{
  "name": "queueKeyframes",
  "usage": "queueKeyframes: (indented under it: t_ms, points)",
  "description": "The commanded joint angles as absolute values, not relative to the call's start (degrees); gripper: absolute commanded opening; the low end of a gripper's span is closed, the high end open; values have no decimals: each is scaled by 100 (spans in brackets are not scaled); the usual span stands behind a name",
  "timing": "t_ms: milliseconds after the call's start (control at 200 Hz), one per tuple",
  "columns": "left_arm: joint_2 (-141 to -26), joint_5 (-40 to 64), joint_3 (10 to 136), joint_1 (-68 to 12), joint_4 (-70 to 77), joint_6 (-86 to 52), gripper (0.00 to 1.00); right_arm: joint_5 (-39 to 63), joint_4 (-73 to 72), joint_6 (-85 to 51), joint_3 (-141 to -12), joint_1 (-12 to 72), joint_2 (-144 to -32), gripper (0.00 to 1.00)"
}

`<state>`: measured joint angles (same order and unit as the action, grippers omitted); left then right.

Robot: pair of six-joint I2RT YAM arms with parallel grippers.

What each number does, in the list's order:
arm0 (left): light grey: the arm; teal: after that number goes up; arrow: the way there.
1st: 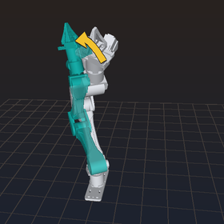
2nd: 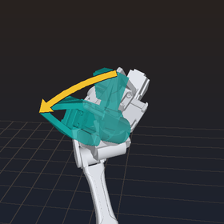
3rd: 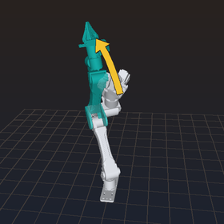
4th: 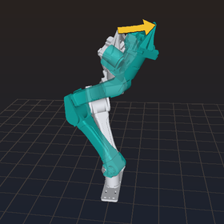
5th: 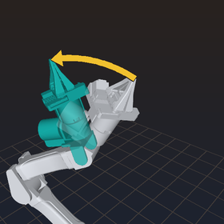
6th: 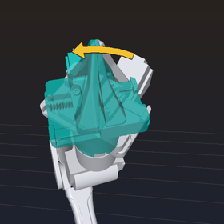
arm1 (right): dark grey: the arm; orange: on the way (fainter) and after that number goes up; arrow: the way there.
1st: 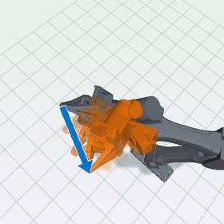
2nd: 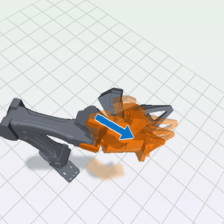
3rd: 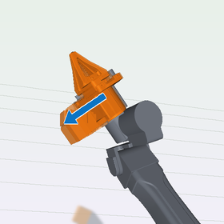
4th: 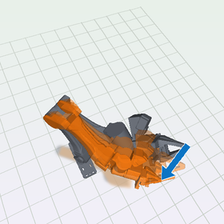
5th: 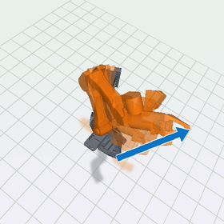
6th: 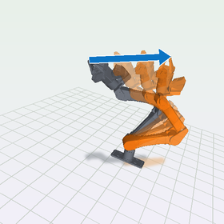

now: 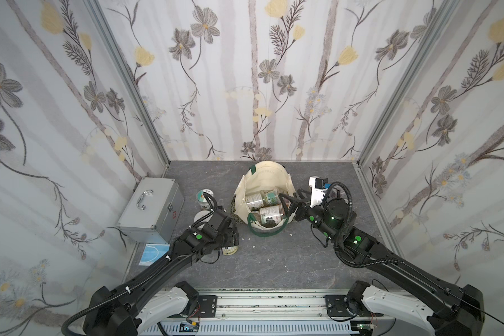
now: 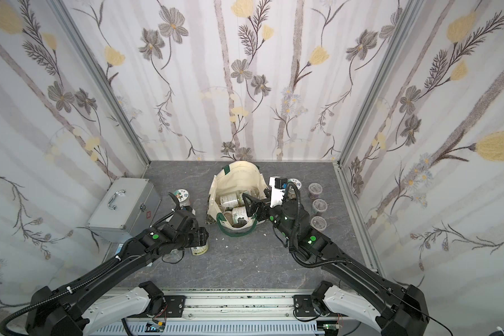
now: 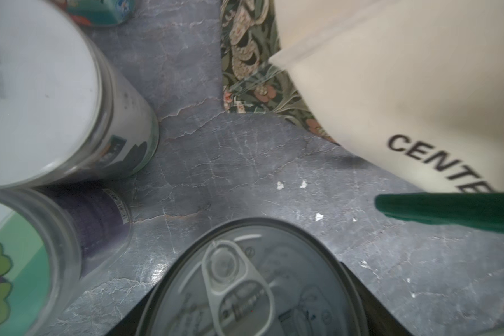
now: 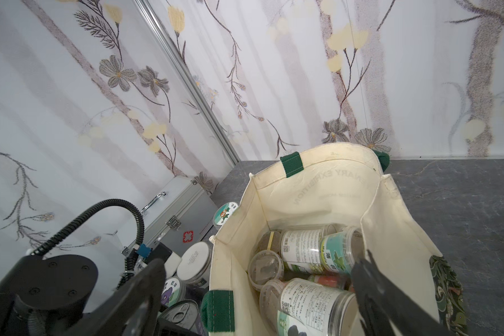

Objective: Take out the seed jars from the canvas bag
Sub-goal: Place the seed jar at the center of the board, then adjust the canvas bag at the center of the board.

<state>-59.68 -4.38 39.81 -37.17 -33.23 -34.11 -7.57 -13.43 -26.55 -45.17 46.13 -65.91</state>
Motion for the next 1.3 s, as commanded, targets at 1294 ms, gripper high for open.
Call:
queueKeyframes:
  t_ms: [1294]
  points:
    - [-5509, -1354, 5737, -3872, -3849, -3294, 100, -185, 925, -4291, -5839, 3289, -7451, 100]
